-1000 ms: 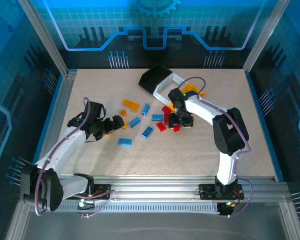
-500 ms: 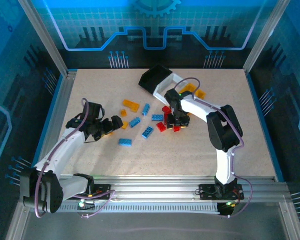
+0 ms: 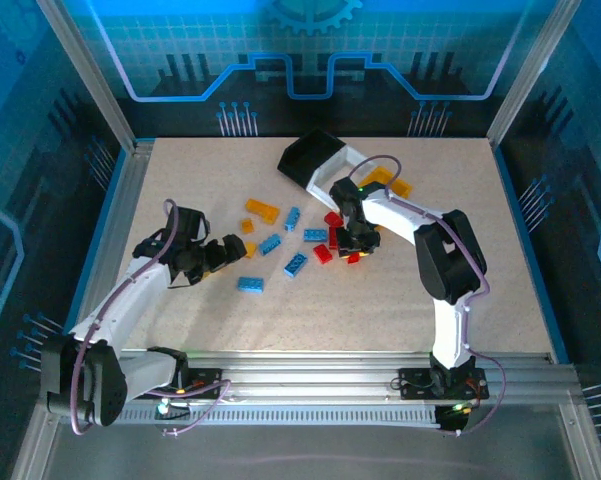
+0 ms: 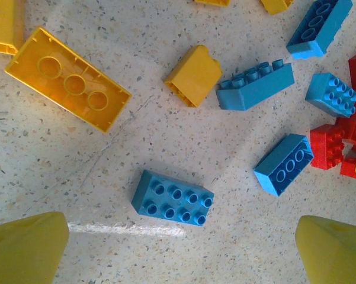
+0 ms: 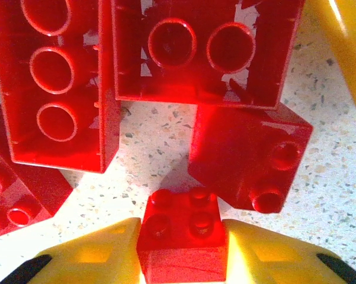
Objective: Sort the legos into containers by color
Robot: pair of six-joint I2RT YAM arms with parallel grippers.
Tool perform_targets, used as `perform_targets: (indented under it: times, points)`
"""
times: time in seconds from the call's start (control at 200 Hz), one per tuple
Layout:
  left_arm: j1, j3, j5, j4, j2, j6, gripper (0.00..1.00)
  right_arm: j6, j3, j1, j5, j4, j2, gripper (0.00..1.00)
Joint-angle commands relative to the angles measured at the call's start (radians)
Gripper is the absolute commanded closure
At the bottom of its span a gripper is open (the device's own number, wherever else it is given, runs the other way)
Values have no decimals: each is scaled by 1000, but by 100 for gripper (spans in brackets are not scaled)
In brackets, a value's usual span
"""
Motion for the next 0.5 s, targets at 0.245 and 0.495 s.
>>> perform_targets:
  times: [0.245, 0.495]
  points:
    - [14, -8, 40, 10, -9, -9, 1, 16, 72, -23, -26, -78, -198, 62]
    - [15, 15, 57, 12, 16, -10, 1, 31, 206, -113, -56, -66, -213, 63]
